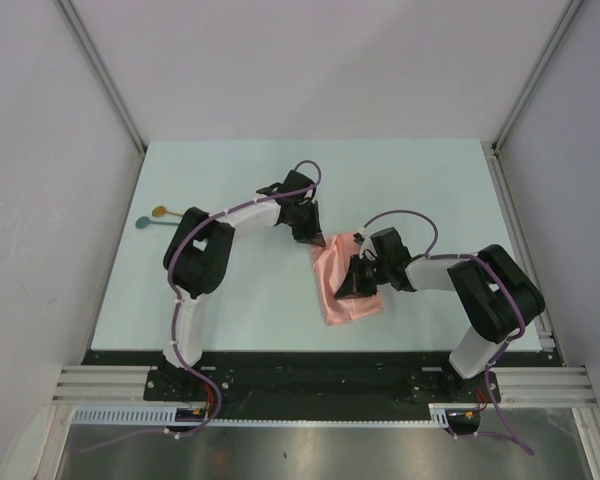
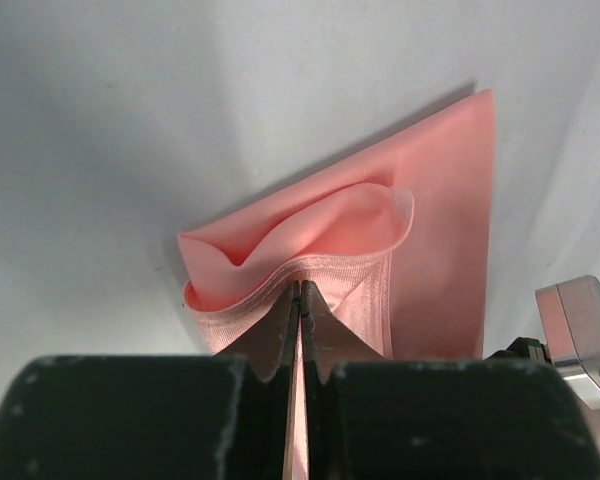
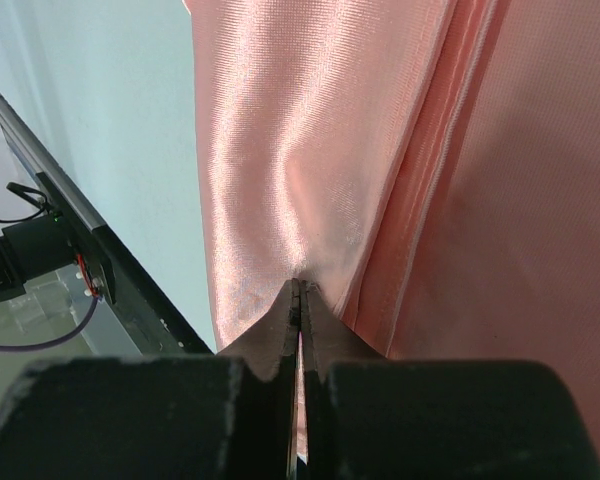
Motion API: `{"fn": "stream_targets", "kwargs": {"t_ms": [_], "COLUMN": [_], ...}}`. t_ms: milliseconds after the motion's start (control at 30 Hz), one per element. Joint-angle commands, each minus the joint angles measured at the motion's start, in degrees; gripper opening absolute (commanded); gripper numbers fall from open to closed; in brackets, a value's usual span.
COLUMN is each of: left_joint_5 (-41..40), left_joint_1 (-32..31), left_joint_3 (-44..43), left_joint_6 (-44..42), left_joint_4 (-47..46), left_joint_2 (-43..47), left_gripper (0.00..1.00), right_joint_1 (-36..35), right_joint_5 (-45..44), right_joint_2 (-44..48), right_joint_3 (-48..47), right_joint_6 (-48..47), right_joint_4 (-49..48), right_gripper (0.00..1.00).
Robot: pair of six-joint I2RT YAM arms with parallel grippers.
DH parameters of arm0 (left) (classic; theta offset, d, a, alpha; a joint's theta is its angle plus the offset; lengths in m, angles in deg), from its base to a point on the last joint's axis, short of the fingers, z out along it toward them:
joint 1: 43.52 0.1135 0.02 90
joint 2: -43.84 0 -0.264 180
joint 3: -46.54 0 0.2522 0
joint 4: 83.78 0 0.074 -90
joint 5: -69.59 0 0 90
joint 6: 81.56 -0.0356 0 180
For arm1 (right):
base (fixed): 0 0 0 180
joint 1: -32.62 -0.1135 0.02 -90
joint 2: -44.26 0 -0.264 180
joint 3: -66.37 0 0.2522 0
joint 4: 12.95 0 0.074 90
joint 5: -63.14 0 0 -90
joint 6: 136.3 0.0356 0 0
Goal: Fold the napkin into a case and place the utensils inside
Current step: Smooth out the 2/3-rectangle-folded napkin at the center of the board.
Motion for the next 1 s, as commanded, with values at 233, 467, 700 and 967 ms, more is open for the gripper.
{"fn": "stream_targets", "kwargs": {"t_ms": [233,467,700,967], "left_joint_5": [1.49,0.53,-0.26,0.00], "left_joint_1": [-0.99,-0.90,-0.82,-0.90], "left_joint_3": [-3.66,-3.31,-3.49,-3.66], "left_joint_6": [1.38,2.25,2.25,2.08], "left_joint_4": [-2.16,-2.07,-2.07,-1.98], "left_joint_2": [-1.77,-2.12,-2.04,-2.39], "left_gripper": [0.04,0.05,0.05,0.05], "right_joint_1": [1.79,5.57,6.98,9.00], "right_joint_5": [-1.92,-0.69,0.54,2.83], "right_joint_2": [0.54,-0.08,-7.01,-14.23], "right_joint_3": [-0.73,-8.28,-16.55,-22.18], "right_joint_6": [0.51,-0.89,-2.04,0.42], "right_joint_4": [-0.59,2.39,1.96,-1.56], "right_gripper": [0.00,0.03,0.02,0.00]}}
